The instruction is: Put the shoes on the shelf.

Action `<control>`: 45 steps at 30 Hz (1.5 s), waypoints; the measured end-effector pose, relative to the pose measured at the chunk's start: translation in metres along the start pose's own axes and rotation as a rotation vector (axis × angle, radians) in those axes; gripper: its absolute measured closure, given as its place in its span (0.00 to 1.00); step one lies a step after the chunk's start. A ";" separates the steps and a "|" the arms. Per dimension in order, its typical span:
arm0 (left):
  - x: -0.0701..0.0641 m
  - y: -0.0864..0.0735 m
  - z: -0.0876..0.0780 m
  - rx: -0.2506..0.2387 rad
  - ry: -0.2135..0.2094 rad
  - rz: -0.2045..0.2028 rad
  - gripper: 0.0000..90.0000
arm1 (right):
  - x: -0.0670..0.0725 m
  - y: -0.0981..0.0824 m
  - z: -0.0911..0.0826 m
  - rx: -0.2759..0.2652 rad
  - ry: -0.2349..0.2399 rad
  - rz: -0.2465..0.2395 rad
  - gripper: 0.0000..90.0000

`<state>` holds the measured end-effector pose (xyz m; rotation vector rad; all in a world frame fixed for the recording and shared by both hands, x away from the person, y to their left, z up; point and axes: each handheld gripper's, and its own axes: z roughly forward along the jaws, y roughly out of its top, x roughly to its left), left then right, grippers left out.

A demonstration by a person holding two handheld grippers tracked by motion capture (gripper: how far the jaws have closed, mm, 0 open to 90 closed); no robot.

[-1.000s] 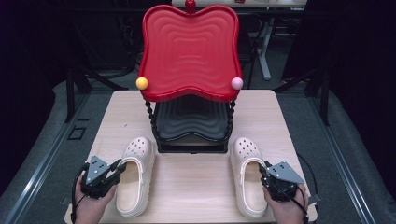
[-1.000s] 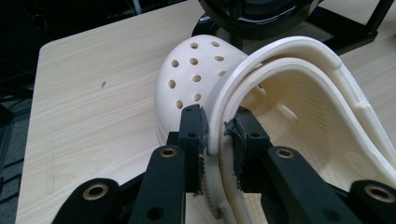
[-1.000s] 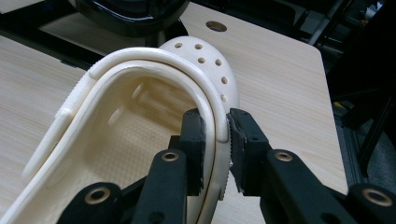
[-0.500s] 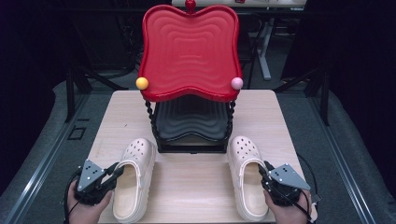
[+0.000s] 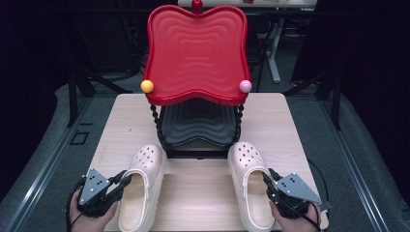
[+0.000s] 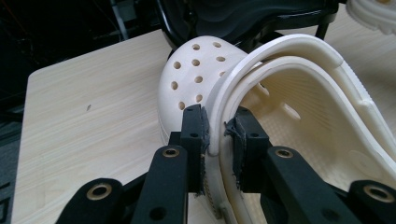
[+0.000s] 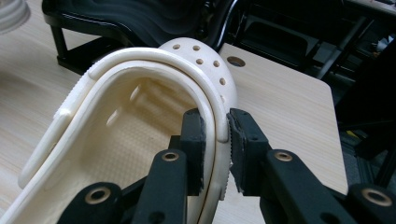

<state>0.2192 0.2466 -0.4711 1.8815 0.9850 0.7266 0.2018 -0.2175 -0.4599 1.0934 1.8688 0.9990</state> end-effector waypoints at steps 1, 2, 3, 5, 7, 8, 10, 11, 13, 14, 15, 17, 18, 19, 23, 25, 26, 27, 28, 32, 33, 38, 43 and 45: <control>-0.001 0.001 0.000 -0.001 -0.004 0.002 0.86 | 0.002 0.001 0.000 0.001 0.006 -0.005 0.85; -0.003 0.002 0.001 -0.002 -0.007 0.004 0.86 | 0.004 0.002 0.001 -0.005 0.011 -0.008 0.85; -0.004 0.003 0.001 -0.003 -0.011 0.013 0.86 | 0.006 0.003 0.001 -0.007 0.017 -0.013 0.85; -0.007 0.005 0.002 -0.007 -0.020 0.022 0.86 | 0.010 0.005 0.002 -0.012 0.028 -0.020 0.85; -0.011 0.009 0.004 -0.015 -0.031 0.030 0.86 | 0.013 0.008 0.003 -0.021 0.042 -0.027 0.85; -0.012 0.011 0.005 -0.017 -0.036 0.036 0.86 | 0.016 0.010 0.004 -0.024 0.046 -0.030 0.85; -0.016 0.015 0.007 -0.024 -0.047 0.048 0.86 | 0.018 0.013 0.005 -0.030 0.058 -0.036 0.85; -0.018 0.017 0.009 -0.026 -0.052 0.053 0.86 | 0.020 0.015 0.006 -0.035 0.063 -0.038 0.85; -0.021 0.022 0.013 -0.035 -0.058 0.063 0.86 | 0.023 0.018 0.008 -0.040 0.075 -0.042 0.85; -0.023 0.024 0.015 -0.037 -0.061 0.068 0.86 | 0.025 0.020 0.009 -0.042 0.080 -0.049 0.85; -0.024 0.027 0.017 -0.039 -0.064 0.076 0.86 | 0.026 0.021 0.011 -0.045 0.084 -0.055 0.85; -0.027 0.032 0.022 -0.044 -0.066 0.087 0.86 | 0.030 0.025 0.015 -0.049 0.092 -0.061 0.85; -0.028 0.035 0.025 -0.048 -0.067 0.088 0.86 | 0.031 0.027 0.017 -0.051 0.090 -0.068 0.85; -0.029 0.038 0.028 -0.049 -0.068 0.091 0.86 | 0.032 0.030 0.019 -0.056 0.095 -0.070 0.85; -0.031 0.048 0.040 -0.061 -0.069 0.094 0.86 | 0.033 0.041 0.029 -0.069 0.093 -0.073 0.85; -0.031 0.053 0.047 -0.065 -0.068 0.098 0.86 | 0.034 0.046 0.035 -0.075 0.091 -0.077 0.85; -0.031 0.054 0.051 -0.068 -0.068 0.095 0.86 | 0.034 0.048 0.038 -0.076 0.089 -0.077 0.85; -0.031 0.056 0.054 -0.064 -0.064 0.098 0.86 | 0.034 0.050 0.041 -0.077 0.086 -0.078 0.85; -0.031 0.058 0.057 -0.067 -0.064 0.094 0.86 | 0.034 0.052 0.044 -0.074 0.082 -0.078 0.85; -0.030 0.064 0.066 -0.072 -0.049 0.104 0.86 | 0.034 0.057 0.058 -0.068 0.063 -0.077 0.85; -0.030 0.066 0.068 -0.075 -0.051 0.100 0.86 | 0.034 0.058 0.062 -0.068 0.058 -0.077 0.85; -0.025 0.073 0.078 -0.075 -0.040 0.091 0.86 | 0.033 0.063 0.075 -0.066 0.036 -0.067 0.85; -0.021 0.080 0.090 -0.081 -0.022 0.085 0.86 | 0.031 0.069 0.087 -0.071 0.015 -0.051 0.85; -0.021 0.084 0.094 -0.077 -0.014 0.092 0.86 | 0.032 0.071 0.091 -0.074 0.006 -0.047 0.85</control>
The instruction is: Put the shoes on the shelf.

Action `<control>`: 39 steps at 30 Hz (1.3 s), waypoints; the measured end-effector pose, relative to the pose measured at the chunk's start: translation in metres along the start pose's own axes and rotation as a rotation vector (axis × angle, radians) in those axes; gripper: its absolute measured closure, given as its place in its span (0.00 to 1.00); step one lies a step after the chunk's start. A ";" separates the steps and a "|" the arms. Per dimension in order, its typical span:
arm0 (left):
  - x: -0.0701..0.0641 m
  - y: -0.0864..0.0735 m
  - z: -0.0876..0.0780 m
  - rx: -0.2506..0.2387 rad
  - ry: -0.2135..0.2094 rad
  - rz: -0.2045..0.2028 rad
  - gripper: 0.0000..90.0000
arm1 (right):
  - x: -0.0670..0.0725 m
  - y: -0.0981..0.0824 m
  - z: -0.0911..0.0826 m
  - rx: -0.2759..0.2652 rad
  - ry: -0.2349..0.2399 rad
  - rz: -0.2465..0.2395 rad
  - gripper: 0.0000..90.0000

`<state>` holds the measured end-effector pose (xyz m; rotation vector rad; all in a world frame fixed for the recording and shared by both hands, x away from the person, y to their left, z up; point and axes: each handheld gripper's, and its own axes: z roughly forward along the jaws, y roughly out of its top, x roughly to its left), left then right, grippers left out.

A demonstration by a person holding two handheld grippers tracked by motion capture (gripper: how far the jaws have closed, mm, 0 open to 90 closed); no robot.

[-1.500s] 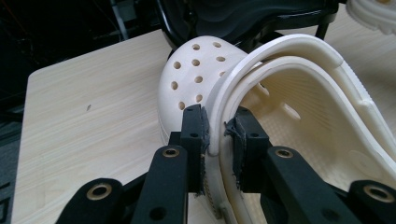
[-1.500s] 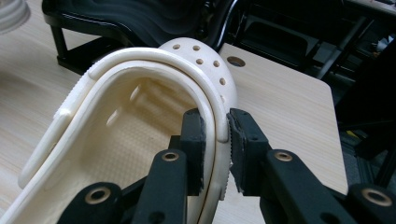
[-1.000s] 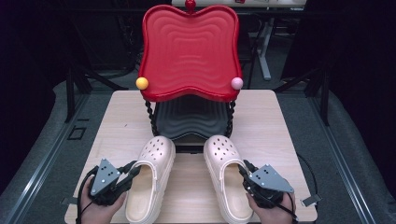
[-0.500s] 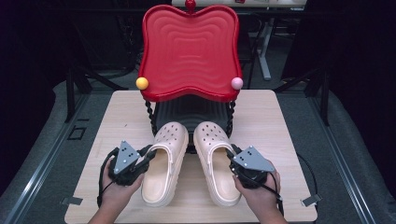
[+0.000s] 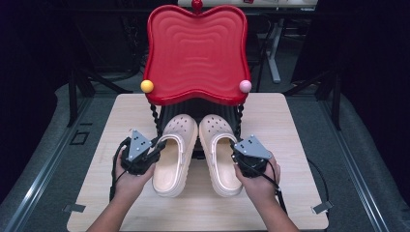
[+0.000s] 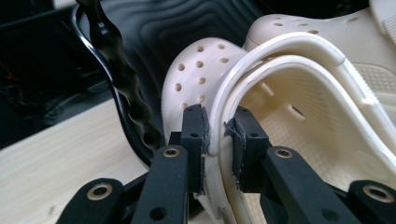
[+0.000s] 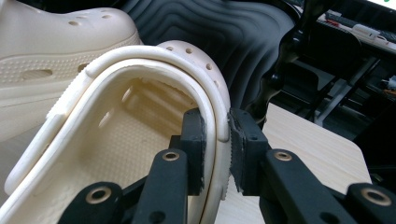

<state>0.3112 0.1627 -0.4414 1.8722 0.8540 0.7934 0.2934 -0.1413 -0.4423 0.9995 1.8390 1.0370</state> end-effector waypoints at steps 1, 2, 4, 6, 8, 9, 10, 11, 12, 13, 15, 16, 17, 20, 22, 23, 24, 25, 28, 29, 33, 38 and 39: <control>0.000 0.001 0.002 0.002 0.009 0.004 0.86 | 0.001 0.001 0.002 -0.002 -0.006 -0.001 0.85; 0.000 0.002 0.005 0.003 0.009 0.001 0.86 | 0.001 0.002 0.004 -0.006 -0.013 0.000 0.85; 0.000 0.004 0.010 -0.001 0.015 0.008 0.86 | 0.003 0.004 0.007 -0.011 -0.023 -0.006 0.85; 0.000 0.008 0.014 -0.004 0.020 0.010 0.86 | 0.004 0.006 0.011 -0.016 -0.040 -0.011 0.85; 0.001 0.011 0.018 -0.005 0.022 0.010 0.86 | 0.005 0.008 0.014 -0.017 -0.047 -0.013 0.85; 0.001 0.012 0.020 -0.007 0.024 0.010 0.86 | 0.005 0.009 0.016 -0.024 -0.051 -0.009 0.85; 0.001 0.013 0.023 -0.007 0.025 0.010 0.86 | 0.005 0.010 0.018 -0.024 -0.057 -0.008 0.85; 0.002 0.014 0.025 -0.006 0.022 0.010 0.86 | 0.006 0.011 0.020 -0.027 -0.058 -0.004 0.85; 0.002 0.015 0.028 -0.005 0.023 0.008 0.86 | 0.006 0.011 0.022 -0.027 -0.054 0.000 0.85; 0.002 0.016 0.031 -0.007 0.023 0.009 0.85 | 0.006 0.012 0.024 -0.028 -0.058 -0.001 0.85; 0.003 0.018 0.036 -0.011 0.030 0.011 0.85 | 0.008 0.013 0.029 -0.027 -0.066 -0.009 0.85; 0.004 0.018 0.039 -0.011 0.031 0.004 0.85 | 0.009 0.013 0.031 -0.029 -0.063 -0.011 0.84; 0.005 0.019 0.041 -0.017 0.031 -0.007 0.85 | 0.009 0.014 0.033 -0.029 -0.063 -0.010 0.84; 0.008 0.022 0.047 -0.023 0.038 -0.030 0.84 | 0.009 0.016 0.040 -0.034 -0.066 0.000 0.84; 0.008 0.023 0.050 -0.034 0.046 -0.033 0.83 | 0.008 0.019 0.044 -0.035 -0.055 0.021 0.83; 0.009 0.024 0.051 -0.036 0.050 -0.036 0.83 | 0.007 0.020 0.046 -0.036 -0.055 0.026 0.83; 0.009 0.024 0.052 -0.041 0.055 -0.042 0.83 | 0.007 0.021 0.048 -0.037 -0.056 0.025 0.83; 0.010 0.025 0.053 -0.040 0.055 -0.046 0.83 | 0.007 0.021 0.050 -0.033 -0.059 0.022 0.82; 0.012 0.026 0.055 -0.043 0.051 -0.073 0.81 | 0.005 0.023 0.053 -0.040 -0.055 0.028 0.82; 0.012 0.027 0.055 -0.040 0.046 -0.086 0.80 | 0.005 0.023 0.054 -0.037 -0.047 0.030 0.81; 0.011 0.026 0.054 -0.052 0.037 -0.100 0.75 | 0.005 0.023 0.052 -0.037 -0.030 0.034 0.79; 0.011 0.023 0.056 -0.041 0.045 -0.125 0.68 | 0.003 0.022 0.052 -0.030 0.006 0.051 0.75; 0.011 0.023 0.056 -0.040 0.046 -0.125 0.68 | 0.003 0.022 0.052 -0.030 0.003 0.048 0.75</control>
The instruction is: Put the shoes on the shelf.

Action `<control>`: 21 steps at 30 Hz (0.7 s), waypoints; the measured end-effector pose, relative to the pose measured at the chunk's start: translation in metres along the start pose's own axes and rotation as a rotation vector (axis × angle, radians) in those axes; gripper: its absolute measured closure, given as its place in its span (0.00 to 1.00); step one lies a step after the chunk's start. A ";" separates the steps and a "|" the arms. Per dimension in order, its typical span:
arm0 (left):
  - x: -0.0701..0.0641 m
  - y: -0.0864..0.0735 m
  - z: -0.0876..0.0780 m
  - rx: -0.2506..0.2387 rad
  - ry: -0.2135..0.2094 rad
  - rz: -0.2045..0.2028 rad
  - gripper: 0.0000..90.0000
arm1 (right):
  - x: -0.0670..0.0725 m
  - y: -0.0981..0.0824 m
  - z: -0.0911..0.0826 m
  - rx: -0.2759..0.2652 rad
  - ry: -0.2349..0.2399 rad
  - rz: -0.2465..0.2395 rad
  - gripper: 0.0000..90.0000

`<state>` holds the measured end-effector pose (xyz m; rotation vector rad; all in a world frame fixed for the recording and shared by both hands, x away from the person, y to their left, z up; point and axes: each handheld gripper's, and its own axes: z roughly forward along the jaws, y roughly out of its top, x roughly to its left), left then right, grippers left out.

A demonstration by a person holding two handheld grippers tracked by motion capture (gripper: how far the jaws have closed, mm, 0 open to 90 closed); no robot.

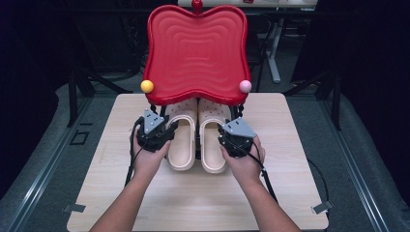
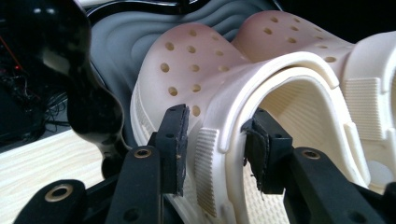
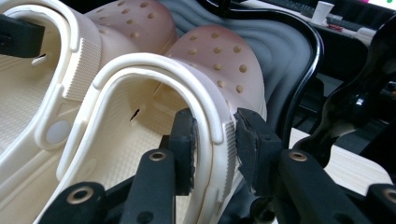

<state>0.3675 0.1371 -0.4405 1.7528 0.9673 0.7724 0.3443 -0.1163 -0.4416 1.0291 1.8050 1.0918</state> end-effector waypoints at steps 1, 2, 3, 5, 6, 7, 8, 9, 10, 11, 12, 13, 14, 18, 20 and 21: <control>0.000 0.000 0.000 -0.001 0.002 0.005 0.68 | 0.000 0.000 0.000 0.001 0.000 -0.005 0.75; 0.000 0.000 0.000 -0.001 0.000 0.004 0.68 | -0.001 -0.001 0.000 0.000 0.002 -0.007 0.75; 0.000 0.000 0.000 0.000 -0.003 0.001 0.68 | -0.001 -0.001 0.000 0.001 0.004 -0.006 0.75; 0.001 0.000 0.000 -0.004 -0.007 -0.005 0.68 | -0.003 -0.001 0.000 0.007 0.015 0.004 0.74; 0.002 0.000 0.000 -0.002 -0.011 -0.007 0.68 | -0.003 -0.002 0.000 0.005 0.021 0.007 0.73; 0.002 0.000 0.000 -0.002 -0.016 -0.012 0.68 | -0.003 -0.002 0.000 0.006 0.020 0.006 0.72; 0.003 0.000 -0.001 -0.002 -0.023 -0.019 0.67 | -0.003 -0.002 -0.001 -0.002 0.024 0.010 0.72; 0.003 0.000 -0.001 -0.005 -0.030 -0.028 0.65 | -0.003 -0.002 -0.001 -0.001 0.026 0.008 0.71; 0.003 0.000 -0.001 -0.008 -0.034 -0.033 0.63 | -0.003 -0.002 -0.002 0.001 0.024 0.004 0.70; 0.003 0.000 -0.002 -0.008 -0.031 -0.031 0.61 | -0.003 -0.002 -0.002 0.001 0.026 0.003 0.70; 0.002 0.000 -0.002 -0.007 -0.028 -0.028 0.61 | -0.003 -0.003 -0.002 -0.002 0.027 0.005 0.70; 0.002 0.000 -0.003 -0.004 -0.030 -0.026 0.61 | -0.003 -0.003 -0.002 0.002 0.028 0.002 0.69; 0.002 0.000 -0.003 -0.007 -0.032 -0.027 0.60 | -0.003 -0.003 -0.002 0.003 0.030 0.003 0.68; 0.001 0.000 -0.004 -0.007 -0.034 -0.025 0.57 | -0.003 -0.005 -0.003 -0.006 0.036 0.002 0.66; 0.001 -0.001 -0.004 -0.004 -0.034 -0.027 0.56 | -0.003 -0.005 -0.004 0.000 0.033 -0.008 0.66; 0.001 -0.002 -0.003 -0.004 -0.033 -0.030 0.56 | -0.003 -0.005 -0.005 0.002 0.035 -0.012 0.66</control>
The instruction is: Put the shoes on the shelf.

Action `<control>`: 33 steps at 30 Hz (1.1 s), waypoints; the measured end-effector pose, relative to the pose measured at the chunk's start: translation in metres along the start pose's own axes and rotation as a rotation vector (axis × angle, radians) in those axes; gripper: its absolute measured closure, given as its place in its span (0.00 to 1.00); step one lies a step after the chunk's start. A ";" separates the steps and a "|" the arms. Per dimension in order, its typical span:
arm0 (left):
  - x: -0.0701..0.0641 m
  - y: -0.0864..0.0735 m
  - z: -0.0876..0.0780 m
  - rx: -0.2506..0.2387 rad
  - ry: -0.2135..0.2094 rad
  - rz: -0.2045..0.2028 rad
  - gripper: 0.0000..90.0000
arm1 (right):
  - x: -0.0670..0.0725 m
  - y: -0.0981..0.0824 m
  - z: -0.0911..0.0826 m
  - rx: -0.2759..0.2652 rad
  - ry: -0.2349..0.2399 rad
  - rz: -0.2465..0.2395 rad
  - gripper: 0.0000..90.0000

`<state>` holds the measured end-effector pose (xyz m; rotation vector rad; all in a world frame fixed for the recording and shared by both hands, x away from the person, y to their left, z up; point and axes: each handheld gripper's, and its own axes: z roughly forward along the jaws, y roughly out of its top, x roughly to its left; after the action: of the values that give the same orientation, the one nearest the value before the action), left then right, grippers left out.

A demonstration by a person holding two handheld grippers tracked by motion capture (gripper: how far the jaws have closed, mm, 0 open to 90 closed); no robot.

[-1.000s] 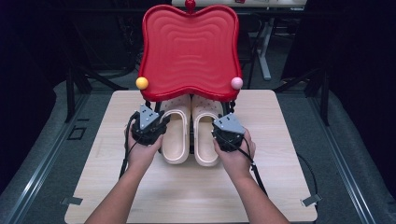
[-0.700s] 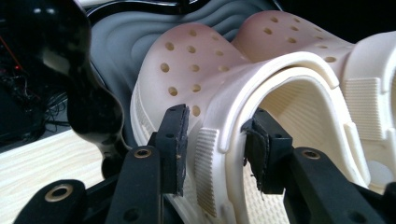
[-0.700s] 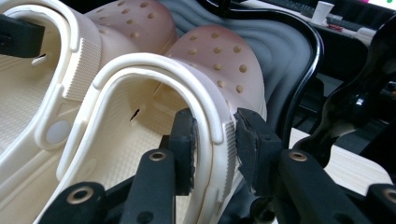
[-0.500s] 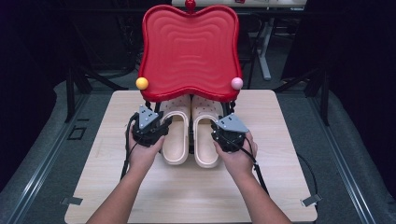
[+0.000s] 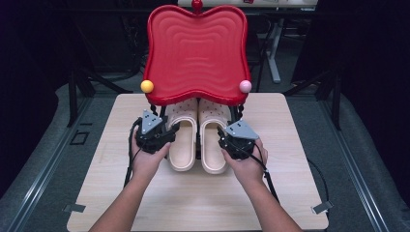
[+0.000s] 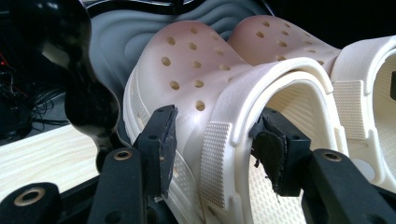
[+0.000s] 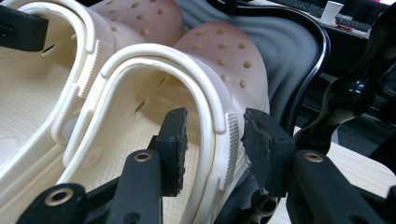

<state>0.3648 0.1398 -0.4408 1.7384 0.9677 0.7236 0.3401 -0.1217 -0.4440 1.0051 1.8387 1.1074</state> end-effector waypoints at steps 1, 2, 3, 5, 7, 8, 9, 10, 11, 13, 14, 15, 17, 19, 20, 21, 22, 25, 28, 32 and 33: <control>0.000 0.000 0.000 0.001 0.000 -0.001 0.56 | 0.000 0.000 0.000 -0.004 -0.001 0.000 0.66; 0.000 -0.001 -0.001 0.003 -0.001 0.002 0.56 | 0.000 0.000 -0.001 -0.007 0.001 -0.002 0.66; 0.000 -0.001 -0.001 0.002 -0.003 0.001 0.56 | 0.000 0.000 -0.002 -0.008 0.004 -0.002 0.65; 0.000 -0.001 -0.003 -0.002 -0.008 -0.002 0.55 | 0.001 0.001 -0.004 -0.012 0.006 -0.008 0.65; 0.000 -0.001 -0.004 -0.009 -0.010 -0.005 0.54 | 0.000 0.001 -0.005 -0.015 0.010 -0.008 0.64; 0.000 -0.001 -0.005 -0.010 -0.012 -0.005 0.53 | 0.000 0.001 -0.006 -0.013 0.008 -0.011 0.64; 0.000 -0.001 -0.006 -0.011 -0.012 -0.005 0.53 | 0.000 0.001 -0.007 -0.012 0.008 -0.014 0.63; 0.000 -0.001 -0.007 -0.011 -0.014 -0.005 0.53 | 0.000 0.001 -0.008 -0.014 0.009 -0.016 0.63; 0.000 -0.001 -0.007 -0.016 -0.015 -0.004 0.53 | 0.001 0.001 -0.009 -0.018 0.011 -0.018 0.63; -0.001 -0.001 -0.009 -0.014 -0.018 -0.003 0.53 | 0.000 0.001 -0.010 -0.016 0.009 -0.026 0.63; -0.001 -0.001 -0.010 -0.014 -0.022 0.000 0.52 | 0.000 0.001 -0.011 -0.017 0.008 -0.028 0.63; -0.002 -0.002 -0.011 -0.013 -0.023 0.000 0.52 | 0.000 0.002 -0.013 -0.017 0.011 -0.027 0.63; -0.004 -0.002 -0.013 -0.018 -0.027 0.008 0.52 | 0.000 0.002 -0.015 -0.025 0.017 -0.023 0.62; -0.005 -0.002 -0.016 -0.023 -0.033 0.008 0.52 | 0.000 0.002 -0.019 -0.032 0.017 -0.029 0.62; -0.005 -0.002 -0.016 -0.023 -0.035 0.008 0.52 | 0.000 0.003 -0.021 -0.037 0.018 -0.028 0.62; -0.005 -0.002 -0.017 -0.024 -0.033 0.010 0.52 | 0.000 0.003 -0.022 -0.041 0.022 -0.027 0.62; -0.006 -0.002 -0.018 -0.023 -0.034 0.012 0.52 | 0.000 0.003 -0.023 -0.045 0.019 -0.028 0.62; -0.007 -0.002 -0.022 -0.025 -0.042 0.017 0.52 | 0.001 0.003 -0.027 -0.048 0.023 -0.029 0.61; -0.010 -0.002 -0.027 -0.032 -0.048 0.022 0.52 | 0.001 0.004 -0.034 -0.061 0.025 -0.031 0.61; -0.012 -0.005 -0.036 -0.045 -0.065 0.011 0.53 | 0.002 0.003 -0.043 -0.071 0.037 -0.035 0.64; -0.012 -0.006 -0.038 -0.044 -0.070 0.008 0.53 | 0.003 0.001 -0.045 -0.071 0.042 -0.034 0.65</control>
<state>0.3262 0.1486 -0.4337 1.7190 0.8917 0.6800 0.2997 -0.1336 -0.4281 0.9136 1.8294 1.1730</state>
